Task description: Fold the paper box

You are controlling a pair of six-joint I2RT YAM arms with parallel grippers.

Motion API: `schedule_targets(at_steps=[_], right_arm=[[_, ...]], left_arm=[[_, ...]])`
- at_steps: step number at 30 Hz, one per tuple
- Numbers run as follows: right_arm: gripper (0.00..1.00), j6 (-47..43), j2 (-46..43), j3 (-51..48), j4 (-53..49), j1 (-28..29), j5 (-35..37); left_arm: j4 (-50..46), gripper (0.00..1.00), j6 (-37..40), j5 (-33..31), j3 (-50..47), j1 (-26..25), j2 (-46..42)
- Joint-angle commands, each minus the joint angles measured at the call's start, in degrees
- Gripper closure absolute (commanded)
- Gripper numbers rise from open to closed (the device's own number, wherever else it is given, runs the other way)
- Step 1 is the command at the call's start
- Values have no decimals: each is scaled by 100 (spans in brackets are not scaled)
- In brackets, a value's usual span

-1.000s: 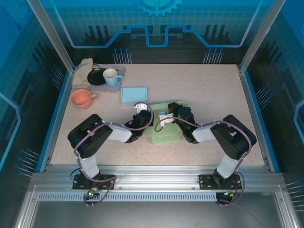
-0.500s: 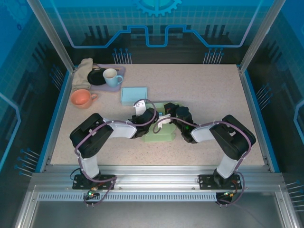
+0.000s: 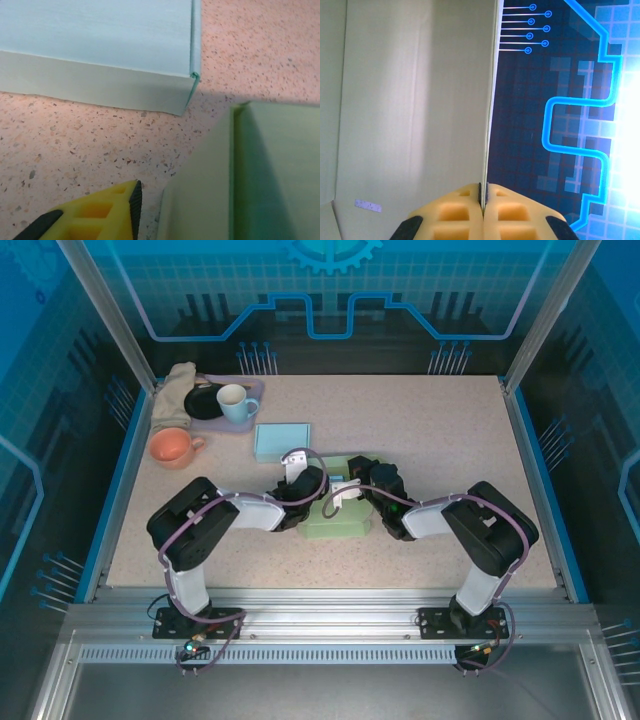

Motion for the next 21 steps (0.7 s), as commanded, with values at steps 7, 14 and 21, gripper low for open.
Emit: schedule_targets(at_steps=[7,14,21], right_arm=[[100,210,49,-7,-197,-147,217],[100,239,3,-44,-204,-128,143],[100,256,-6,-20,-257,-130,127]], left_arm=[[829,51,674,902,-812,200,-690],[722,57,722,872,-434,196,-256],[299,81,446,259,-43,311,111]])
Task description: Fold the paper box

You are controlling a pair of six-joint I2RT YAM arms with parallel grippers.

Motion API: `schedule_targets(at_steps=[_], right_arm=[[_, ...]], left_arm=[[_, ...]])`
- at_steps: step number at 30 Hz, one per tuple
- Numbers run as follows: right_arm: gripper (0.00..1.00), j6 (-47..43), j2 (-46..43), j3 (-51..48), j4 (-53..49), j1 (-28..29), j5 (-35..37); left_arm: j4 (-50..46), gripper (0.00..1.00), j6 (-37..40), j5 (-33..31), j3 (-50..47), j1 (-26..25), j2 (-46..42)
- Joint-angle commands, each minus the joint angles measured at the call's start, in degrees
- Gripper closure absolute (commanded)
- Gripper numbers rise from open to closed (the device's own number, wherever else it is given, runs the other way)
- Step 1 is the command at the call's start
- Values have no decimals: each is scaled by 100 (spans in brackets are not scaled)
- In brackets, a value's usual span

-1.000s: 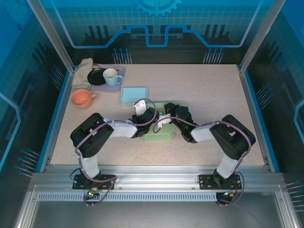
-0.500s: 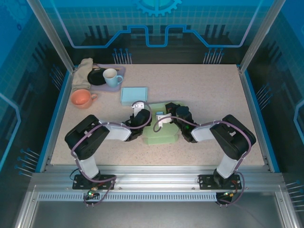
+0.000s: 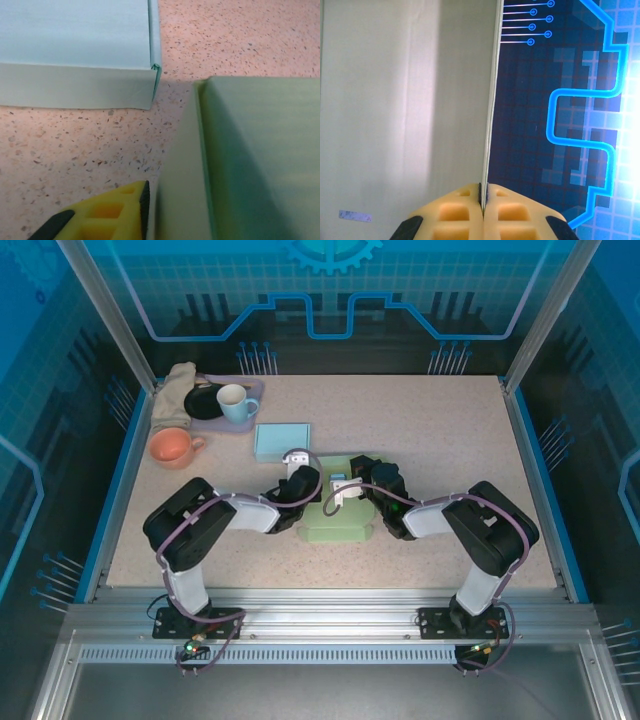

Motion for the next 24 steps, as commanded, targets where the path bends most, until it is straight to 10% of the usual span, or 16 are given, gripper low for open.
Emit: schedule_targets(at_steps=[1,9,24], right_arm=[[100,112,2,-5,-193,-90,90],[100,335,-135,-55,-151,-153,73],[100,420,-23,14,-199,-150,30]], left_arm=[[-562,84,-305,-832,241,193,197],[-2145,88,-1572,-2058,585,424,342],[-839,70,-424,-78,262,466,38]])
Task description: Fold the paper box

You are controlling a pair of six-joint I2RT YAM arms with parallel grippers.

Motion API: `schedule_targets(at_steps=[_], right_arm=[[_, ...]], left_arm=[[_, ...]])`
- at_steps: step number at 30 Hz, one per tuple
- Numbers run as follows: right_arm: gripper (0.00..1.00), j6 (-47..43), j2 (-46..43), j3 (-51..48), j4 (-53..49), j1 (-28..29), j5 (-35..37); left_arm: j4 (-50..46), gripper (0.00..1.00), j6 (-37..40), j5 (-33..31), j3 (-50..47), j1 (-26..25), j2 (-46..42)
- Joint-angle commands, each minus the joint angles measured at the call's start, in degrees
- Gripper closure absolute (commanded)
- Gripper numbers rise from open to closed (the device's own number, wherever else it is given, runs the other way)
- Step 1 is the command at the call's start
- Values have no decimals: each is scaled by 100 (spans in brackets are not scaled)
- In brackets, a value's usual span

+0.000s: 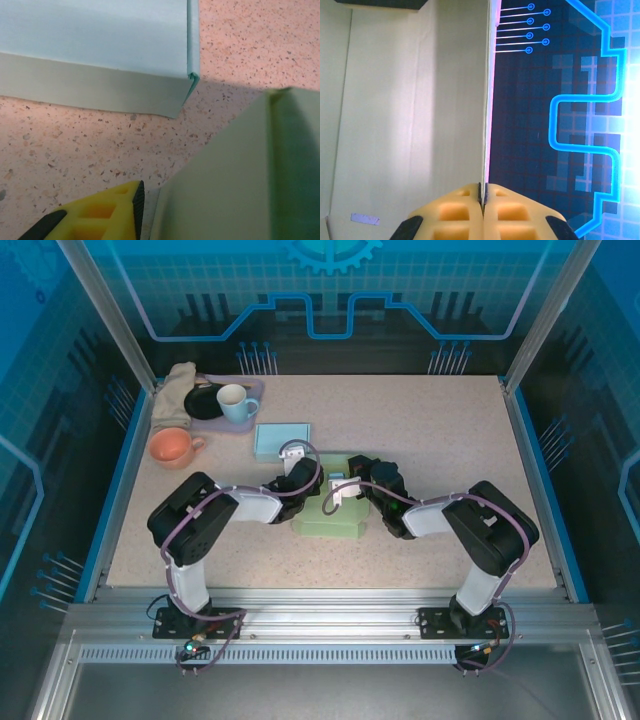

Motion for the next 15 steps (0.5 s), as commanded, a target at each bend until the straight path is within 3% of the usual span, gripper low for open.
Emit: schedule_targets(at_steps=[1,6,12,15], right_arm=[[100,181,-27,-46,-160,-151,231],[100,212,3,7,-275,-150,207],[100,212,-15,1,-284,-117,212],[100,207,-20,8,-293,-108,211]], left_arm=[[-53,67,155,-25,-221,233,-211],[252,55,336,399,-463,228,-535],[291,53,559,314,-412,231,-488],[396,58,558,262,-376,228,-401]])
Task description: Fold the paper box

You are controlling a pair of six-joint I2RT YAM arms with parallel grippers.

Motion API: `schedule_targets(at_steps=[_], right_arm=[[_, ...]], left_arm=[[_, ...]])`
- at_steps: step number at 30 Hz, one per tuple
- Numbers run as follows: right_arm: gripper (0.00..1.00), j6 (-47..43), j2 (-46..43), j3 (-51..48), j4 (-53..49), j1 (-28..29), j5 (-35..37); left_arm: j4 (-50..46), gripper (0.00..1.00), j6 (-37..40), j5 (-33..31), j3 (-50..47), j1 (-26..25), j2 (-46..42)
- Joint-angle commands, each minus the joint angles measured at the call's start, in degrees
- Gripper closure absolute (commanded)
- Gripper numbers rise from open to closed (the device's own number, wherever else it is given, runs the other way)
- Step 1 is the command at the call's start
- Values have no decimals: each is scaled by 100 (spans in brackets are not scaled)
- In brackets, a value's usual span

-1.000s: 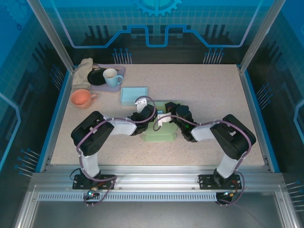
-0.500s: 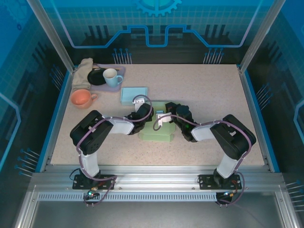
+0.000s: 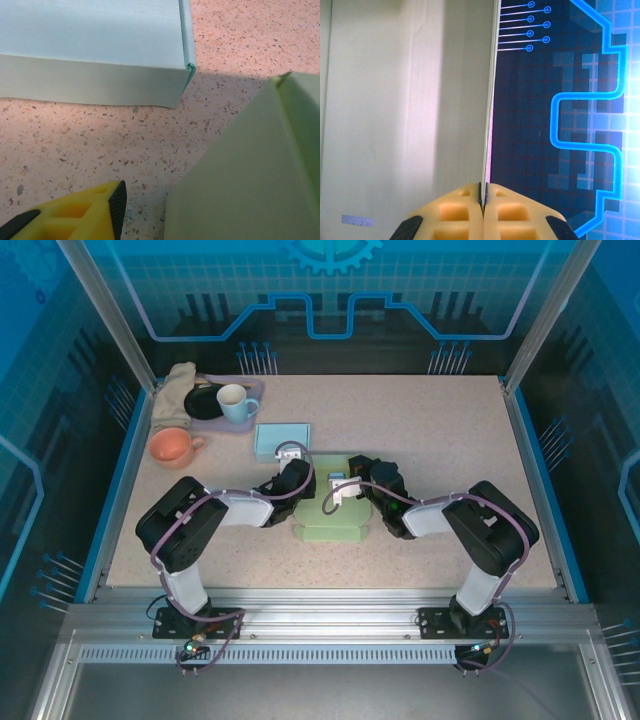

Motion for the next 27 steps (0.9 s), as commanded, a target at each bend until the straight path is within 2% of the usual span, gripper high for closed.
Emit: schedule_targets(at_steps=[1,4,6,8,12,14,17,21,27], right_arm=[[100,142,-9,6,-281,-112,187],[100,125,11,18,-282,-99,205],[100,124,16,24,-271,-99,214],[100,132,21,27,-256,-109,231],[100,156,-4,24,-244,-108,239],[100,168,-20,24,-253,-108,224],[100,195,-15,40,-308,-110,216],[100,198,45,60,-261,-105,232],[100,192,150,119,-259,-80,298]], left_arm=[[225,62,91,-212,48,107,24],[90,81,62,-411,215,105,101],[-185,90,-57,-643,359,109,149],[-622,94,-391,-1133,461,104,192],[-1242,95,-915,-1822,586,132,281],[-1393,94,-1018,-1869,618,175,295],[-1216,87,-802,-1559,576,193,234],[-567,72,-290,-867,305,194,44],[11,49,122,-213,7,175,-137]])
